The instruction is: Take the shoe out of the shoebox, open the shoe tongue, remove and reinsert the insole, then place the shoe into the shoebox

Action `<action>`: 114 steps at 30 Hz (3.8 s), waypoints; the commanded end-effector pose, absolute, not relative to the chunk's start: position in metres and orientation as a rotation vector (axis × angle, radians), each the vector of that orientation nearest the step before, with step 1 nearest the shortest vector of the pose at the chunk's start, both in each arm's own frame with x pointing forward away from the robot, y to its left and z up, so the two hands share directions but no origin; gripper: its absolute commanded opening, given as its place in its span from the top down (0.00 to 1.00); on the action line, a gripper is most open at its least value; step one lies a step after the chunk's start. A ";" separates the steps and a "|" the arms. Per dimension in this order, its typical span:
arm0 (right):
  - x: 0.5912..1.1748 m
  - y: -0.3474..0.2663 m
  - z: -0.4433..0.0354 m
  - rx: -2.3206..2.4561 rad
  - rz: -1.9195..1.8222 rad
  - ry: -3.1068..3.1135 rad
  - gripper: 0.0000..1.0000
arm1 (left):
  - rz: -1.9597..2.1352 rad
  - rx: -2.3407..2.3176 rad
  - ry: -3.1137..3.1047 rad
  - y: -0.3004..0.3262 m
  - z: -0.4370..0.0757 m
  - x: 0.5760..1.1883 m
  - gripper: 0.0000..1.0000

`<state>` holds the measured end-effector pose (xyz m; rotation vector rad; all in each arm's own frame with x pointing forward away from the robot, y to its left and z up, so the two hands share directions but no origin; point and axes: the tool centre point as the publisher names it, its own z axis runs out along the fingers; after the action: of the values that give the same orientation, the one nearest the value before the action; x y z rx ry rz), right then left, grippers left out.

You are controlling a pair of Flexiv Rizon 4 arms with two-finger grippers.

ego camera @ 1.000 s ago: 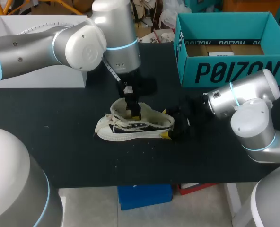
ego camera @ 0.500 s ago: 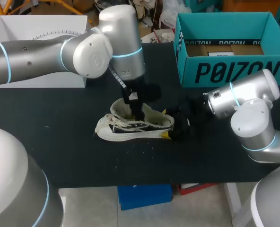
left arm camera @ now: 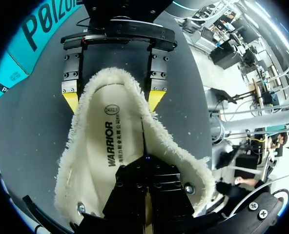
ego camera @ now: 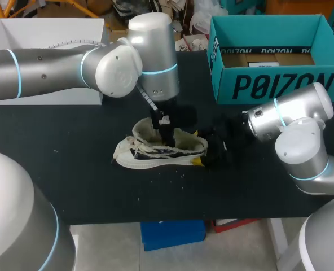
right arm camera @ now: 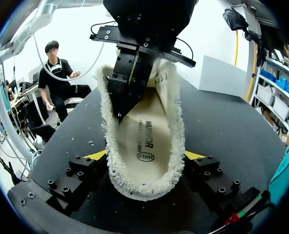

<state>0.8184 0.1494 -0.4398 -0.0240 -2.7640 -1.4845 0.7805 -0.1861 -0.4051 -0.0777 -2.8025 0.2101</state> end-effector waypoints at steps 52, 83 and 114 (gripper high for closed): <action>0.820 0.151 -0.445 -0.028 -1.482 -2.765 1.00 | -0.289 0.110 -3.402 -0.153 -0.437 0.804 0.75; 0.820 0.151 -0.445 -0.028 -1.482 -2.765 1.00 | -0.080 -0.042 -3.440 -0.145 -0.435 0.815 1.00; 0.820 0.151 -0.445 -0.028 -1.482 -2.765 1.00 | 0.234 -0.397 -3.235 -0.167 -0.386 0.792 1.00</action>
<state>0.8180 0.1488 -0.4395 -0.0235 -2.7643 -1.4844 0.7946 -0.1706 -0.3900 -0.3880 -3.2385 0.2029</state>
